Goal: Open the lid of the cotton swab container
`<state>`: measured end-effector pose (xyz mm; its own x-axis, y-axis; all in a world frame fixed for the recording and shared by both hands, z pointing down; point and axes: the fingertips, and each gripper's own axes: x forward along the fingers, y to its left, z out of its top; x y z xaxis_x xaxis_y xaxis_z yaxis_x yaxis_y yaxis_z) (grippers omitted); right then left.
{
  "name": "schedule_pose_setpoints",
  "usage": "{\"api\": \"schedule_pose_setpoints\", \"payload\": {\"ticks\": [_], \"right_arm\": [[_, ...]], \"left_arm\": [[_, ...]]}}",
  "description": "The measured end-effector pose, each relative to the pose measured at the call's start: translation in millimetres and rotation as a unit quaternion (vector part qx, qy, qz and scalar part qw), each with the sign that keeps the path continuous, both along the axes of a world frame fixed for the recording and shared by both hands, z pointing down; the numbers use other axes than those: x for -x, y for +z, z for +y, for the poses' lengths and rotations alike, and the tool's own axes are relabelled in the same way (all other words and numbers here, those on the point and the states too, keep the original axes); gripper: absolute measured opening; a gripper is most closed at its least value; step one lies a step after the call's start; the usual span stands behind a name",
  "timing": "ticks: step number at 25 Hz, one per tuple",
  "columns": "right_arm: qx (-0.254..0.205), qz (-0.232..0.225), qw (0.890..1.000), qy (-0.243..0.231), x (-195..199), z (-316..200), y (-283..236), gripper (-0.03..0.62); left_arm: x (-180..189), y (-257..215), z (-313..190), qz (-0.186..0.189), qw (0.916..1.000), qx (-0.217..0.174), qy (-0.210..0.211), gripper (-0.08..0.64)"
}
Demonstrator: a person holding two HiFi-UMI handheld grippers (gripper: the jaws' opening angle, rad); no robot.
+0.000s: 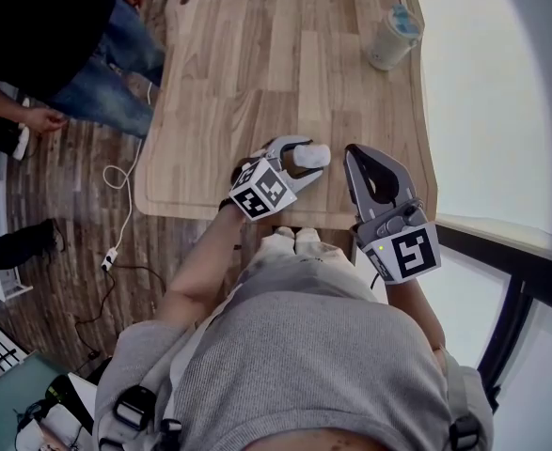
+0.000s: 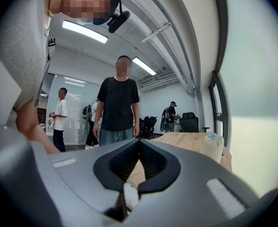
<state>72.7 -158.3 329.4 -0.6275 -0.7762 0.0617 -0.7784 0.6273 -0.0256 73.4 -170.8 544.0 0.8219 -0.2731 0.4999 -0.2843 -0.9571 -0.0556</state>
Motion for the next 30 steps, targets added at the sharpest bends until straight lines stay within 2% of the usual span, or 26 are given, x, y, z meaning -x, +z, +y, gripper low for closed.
{"api": "schedule_pose_setpoints", "payload": {"ticks": [3,7,12,21,27,30], "right_arm": [[0.0,0.004,1.0,-0.008,1,-1,0,0.0],[-0.003,0.008,1.0,-0.02,4,0,0,0.0],[-0.011,0.012,0.999,-0.036,10,1,-4,0.0],[-0.025,0.026,0.996,-0.084,25,7,-15,0.0],[-0.025,0.039,0.987,-0.155,41,16,-20,0.002],[-0.026,0.06,0.976,-0.208,53,22,-19,0.072]], "left_arm": [[0,-18,2,-0.002,0.9999,-0.004,0.01,0.25],[2,-47,1,0.021,0.9998,0.004,-0.001,0.25],[5,-82,2,0.031,0.9995,-0.009,0.0,0.249],[11,-124,6,0.023,0.9994,-0.024,0.01,0.249],[14,-138,10,0.025,0.9993,-0.021,0.02,0.249],[13,-143,11,0.027,0.9991,-0.02,0.025,0.249]]}}
